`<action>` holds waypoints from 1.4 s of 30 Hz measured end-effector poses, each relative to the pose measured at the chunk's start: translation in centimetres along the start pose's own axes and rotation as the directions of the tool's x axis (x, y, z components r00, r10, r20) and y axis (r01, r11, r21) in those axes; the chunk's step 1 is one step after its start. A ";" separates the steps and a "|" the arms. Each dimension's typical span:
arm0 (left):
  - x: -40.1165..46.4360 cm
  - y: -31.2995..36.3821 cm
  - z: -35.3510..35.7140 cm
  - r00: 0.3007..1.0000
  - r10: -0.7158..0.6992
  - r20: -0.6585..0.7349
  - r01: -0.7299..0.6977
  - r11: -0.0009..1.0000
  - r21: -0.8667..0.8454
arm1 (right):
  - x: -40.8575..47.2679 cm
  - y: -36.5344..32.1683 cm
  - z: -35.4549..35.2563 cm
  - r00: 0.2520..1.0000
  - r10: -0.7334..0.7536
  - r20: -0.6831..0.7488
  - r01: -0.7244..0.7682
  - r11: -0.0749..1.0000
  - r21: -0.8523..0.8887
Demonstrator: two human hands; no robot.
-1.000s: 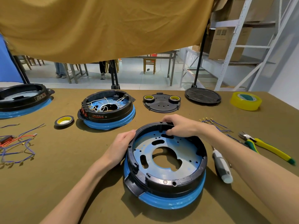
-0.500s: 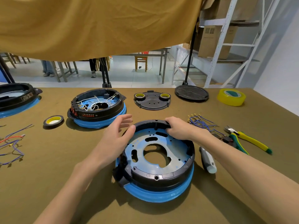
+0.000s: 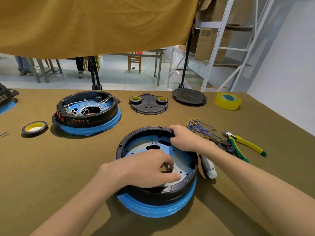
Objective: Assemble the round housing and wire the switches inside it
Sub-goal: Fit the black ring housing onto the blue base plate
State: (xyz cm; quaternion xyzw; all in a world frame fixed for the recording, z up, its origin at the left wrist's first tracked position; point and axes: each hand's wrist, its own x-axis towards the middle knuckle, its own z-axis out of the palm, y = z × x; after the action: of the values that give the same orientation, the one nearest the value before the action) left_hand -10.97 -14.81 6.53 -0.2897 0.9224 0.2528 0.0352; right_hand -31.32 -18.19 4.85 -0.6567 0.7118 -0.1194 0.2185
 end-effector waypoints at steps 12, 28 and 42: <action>-0.7 -1.3 0.7 0.961 0.005 0.277 0.017 0.997 -0.078 | 0.2 0.0 0.1 0.996 0.091 0.026 -0.093 0.992 0.086; 1.4 -1.3 0.5 0.979 -0.044 0.198 0.123 0.903 -0.411 | -0.5 -0.5 0.5 0.996 0.093 -0.013 -0.092 0.994 0.066; 3.0 0.3 -0.3 0.934 -0.344 0.094 0.353 0.929 -0.114 | 0.1 -1.0 0.9 0.930 0.325 -0.169 -0.301 0.941 0.153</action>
State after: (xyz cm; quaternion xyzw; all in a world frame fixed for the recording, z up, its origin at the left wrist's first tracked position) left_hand -13.59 -16.28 6.34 -0.4411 0.8362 0.3120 0.0939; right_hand -30.00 -18.26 4.51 -0.5050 0.8165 -0.1897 0.2059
